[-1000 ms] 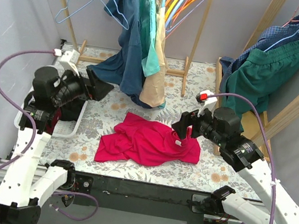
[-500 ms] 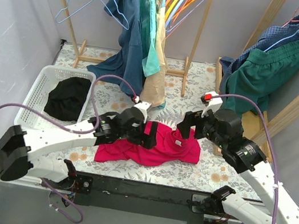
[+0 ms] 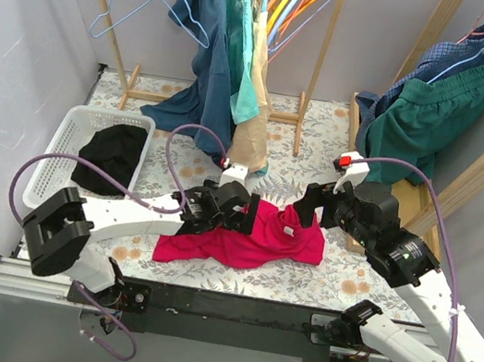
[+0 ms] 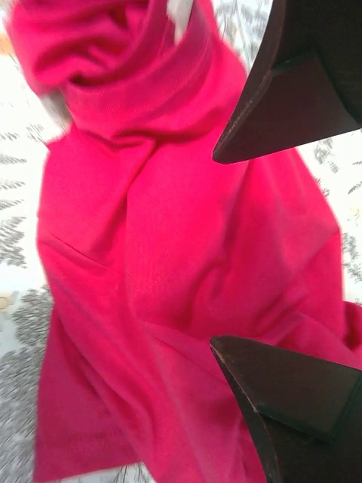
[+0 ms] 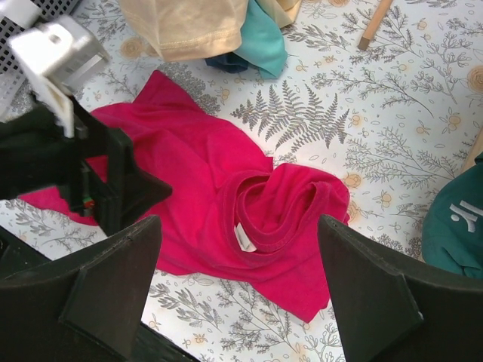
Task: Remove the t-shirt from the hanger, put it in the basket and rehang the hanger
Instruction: Pick up the T-shirt from the center of the board, then place the T-shirt in the bin, then pick up the hanger from the clothesline.
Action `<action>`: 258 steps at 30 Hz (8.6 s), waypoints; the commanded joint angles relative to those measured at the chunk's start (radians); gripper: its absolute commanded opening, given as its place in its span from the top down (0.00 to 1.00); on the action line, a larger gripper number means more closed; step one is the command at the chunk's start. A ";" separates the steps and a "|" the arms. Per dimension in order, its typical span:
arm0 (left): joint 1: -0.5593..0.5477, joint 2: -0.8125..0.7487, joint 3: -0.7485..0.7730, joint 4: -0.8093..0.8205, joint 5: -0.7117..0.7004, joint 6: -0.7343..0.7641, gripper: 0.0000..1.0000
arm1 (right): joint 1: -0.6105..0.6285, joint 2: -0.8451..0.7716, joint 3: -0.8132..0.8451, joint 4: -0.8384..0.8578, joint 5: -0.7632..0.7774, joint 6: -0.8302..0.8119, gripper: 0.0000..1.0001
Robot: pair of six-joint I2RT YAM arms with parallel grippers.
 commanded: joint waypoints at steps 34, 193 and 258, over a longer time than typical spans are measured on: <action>0.438 -0.369 0.186 -0.355 -0.050 0.180 1.00 | 0.002 0.028 -0.006 0.065 -0.028 0.009 0.11; 0.511 0.184 1.345 0.045 -0.080 0.486 1.00 | 0.003 0.214 0.024 0.202 -0.233 0.113 0.14; 0.508 -0.545 1.085 -0.667 0.847 0.437 1.00 | 0.003 0.103 0.336 0.285 -0.537 -0.272 0.04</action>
